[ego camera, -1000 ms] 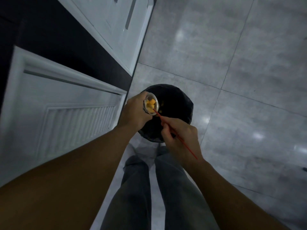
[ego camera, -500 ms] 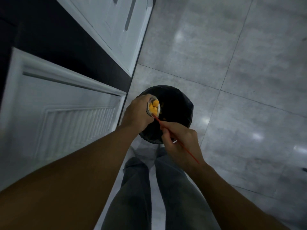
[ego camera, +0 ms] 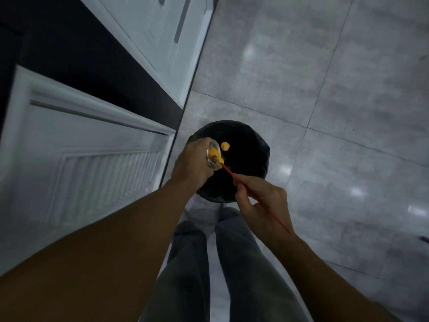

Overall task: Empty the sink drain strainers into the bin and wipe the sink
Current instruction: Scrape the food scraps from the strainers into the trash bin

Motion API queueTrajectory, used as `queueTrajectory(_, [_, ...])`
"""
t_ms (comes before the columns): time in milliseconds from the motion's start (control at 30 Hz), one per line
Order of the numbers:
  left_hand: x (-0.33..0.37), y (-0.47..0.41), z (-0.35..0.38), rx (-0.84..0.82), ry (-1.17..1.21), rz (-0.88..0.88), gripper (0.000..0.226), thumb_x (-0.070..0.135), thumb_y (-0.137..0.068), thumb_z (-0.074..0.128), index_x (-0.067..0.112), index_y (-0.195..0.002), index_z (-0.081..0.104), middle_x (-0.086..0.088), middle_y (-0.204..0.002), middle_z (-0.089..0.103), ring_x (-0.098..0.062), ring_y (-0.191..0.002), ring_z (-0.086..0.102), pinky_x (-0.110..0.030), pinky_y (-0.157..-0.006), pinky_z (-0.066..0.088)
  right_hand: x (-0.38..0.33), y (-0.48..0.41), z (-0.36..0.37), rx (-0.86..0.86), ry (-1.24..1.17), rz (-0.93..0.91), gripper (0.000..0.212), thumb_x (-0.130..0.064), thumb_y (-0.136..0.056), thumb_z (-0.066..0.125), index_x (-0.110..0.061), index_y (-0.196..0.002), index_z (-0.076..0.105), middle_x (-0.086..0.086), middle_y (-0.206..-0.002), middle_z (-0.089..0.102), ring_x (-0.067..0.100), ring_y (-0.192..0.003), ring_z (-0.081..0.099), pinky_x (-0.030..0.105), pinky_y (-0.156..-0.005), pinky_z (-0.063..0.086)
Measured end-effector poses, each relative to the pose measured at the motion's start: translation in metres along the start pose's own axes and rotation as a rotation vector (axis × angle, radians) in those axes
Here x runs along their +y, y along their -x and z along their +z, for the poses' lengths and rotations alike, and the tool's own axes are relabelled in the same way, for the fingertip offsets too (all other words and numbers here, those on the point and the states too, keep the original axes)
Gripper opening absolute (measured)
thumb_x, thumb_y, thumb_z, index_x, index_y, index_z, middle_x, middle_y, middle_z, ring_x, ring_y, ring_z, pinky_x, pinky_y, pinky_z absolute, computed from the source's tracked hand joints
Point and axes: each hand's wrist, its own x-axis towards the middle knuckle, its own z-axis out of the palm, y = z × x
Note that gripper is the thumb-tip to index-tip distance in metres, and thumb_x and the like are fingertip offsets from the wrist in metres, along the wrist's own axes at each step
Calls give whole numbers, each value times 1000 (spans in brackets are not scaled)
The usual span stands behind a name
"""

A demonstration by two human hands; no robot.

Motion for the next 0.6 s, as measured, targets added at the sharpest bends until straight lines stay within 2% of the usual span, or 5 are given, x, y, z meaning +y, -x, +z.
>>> queueTrajectory(233, [-2, -1, 2, 16, -7, 4, 55, 21, -79, 82, 20, -128, 57, -6, -126, 63, -28, -115, 61, -47, -96, 55, 1, -4, 2, 30, -16, 12, 27, -21, -97, 55, -25, -119, 69, -27, -101, 62, -7, -93, 65, 4, -83, 48])
queueTrajectory(467, [-5, 0, 5, 12, -20, -3, 60, 21, -78, 82, 17, -132, 55, -7, -127, 63, -28, -116, 61, -47, -97, 54, -4, -4, 4, 65, -46, 37, 26, -19, -96, 55, -26, -117, 70, -32, -97, 61, -8, -91, 66, 4, -82, 49])
queueTrajectory(600, [-8, 1, 7, 4, -30, -21, 63, 18, -76, 83, 18, -132, 55, -7, -127, 63, -28, -116, 62, -46, -96, 55, -4, -2, 3, 77, -50, 31, 25, -18, -95, 56, -23, -115, 71, -24, -97, 64, -8, -90, 66, 3, -81, 48])
